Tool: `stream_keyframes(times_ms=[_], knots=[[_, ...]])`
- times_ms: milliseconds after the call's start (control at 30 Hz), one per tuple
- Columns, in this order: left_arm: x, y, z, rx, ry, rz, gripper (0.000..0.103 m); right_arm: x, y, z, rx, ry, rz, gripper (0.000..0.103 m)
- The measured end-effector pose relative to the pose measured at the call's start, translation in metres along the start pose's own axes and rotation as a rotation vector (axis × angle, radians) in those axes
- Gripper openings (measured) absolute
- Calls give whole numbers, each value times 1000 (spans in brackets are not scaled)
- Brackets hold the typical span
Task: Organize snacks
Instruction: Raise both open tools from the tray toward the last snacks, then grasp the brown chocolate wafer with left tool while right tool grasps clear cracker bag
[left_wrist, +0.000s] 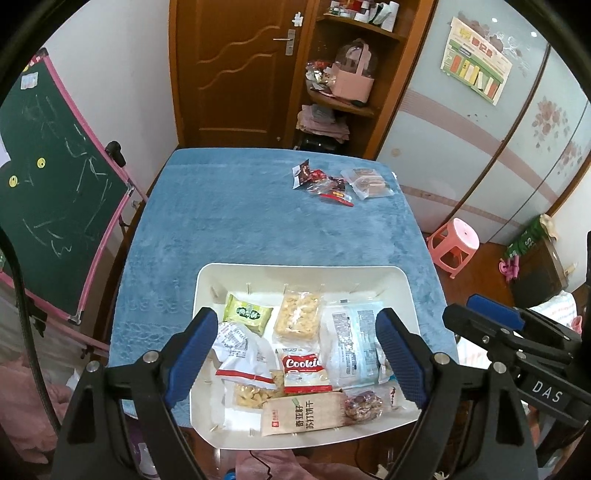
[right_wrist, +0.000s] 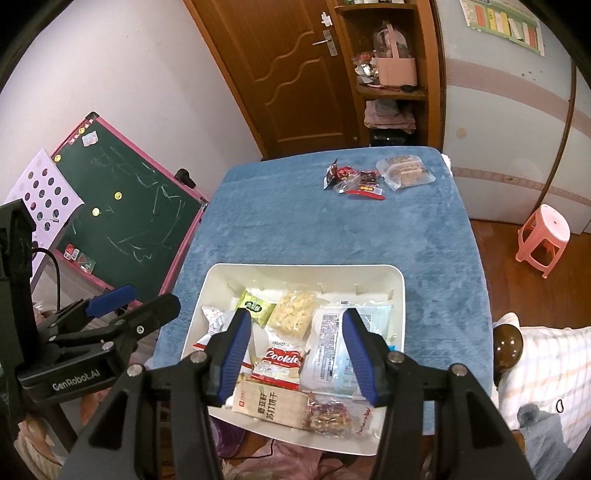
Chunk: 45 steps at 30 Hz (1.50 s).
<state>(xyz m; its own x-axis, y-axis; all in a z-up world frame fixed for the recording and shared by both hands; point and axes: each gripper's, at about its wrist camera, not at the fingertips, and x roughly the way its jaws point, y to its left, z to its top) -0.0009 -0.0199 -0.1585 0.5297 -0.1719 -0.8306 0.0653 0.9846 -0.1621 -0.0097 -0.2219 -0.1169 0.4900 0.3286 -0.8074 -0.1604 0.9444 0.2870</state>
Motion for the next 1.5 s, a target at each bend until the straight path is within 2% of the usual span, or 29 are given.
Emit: stream_keyframes(times_ms=[467,733,867,1033,1200,1300,1500], knots=[[-15,-28,10,57,-16,7,87,-23,-30,3,37,-25,-7,52],[-20,-39,47,116,-36,6,87,-32,-47,25,66,-46,-60,52],[-19,-39,77,149,-50,0,87,-32,-54,50,57,-59,-122,52],[-15,-35,126,190,-56,-33,87,-39,-59,100,34,-93,-193,53],[-11,-30,176,239,-84,-54,88,-43,-70,157,69,-133,-225,71],[-2,-30,212,270,-91,-71,95,-40,-80,190,102,-138,-236,73],[37,-34,270,259,-53,-83,96,-14,-106,240,137,-95,-269,82]])
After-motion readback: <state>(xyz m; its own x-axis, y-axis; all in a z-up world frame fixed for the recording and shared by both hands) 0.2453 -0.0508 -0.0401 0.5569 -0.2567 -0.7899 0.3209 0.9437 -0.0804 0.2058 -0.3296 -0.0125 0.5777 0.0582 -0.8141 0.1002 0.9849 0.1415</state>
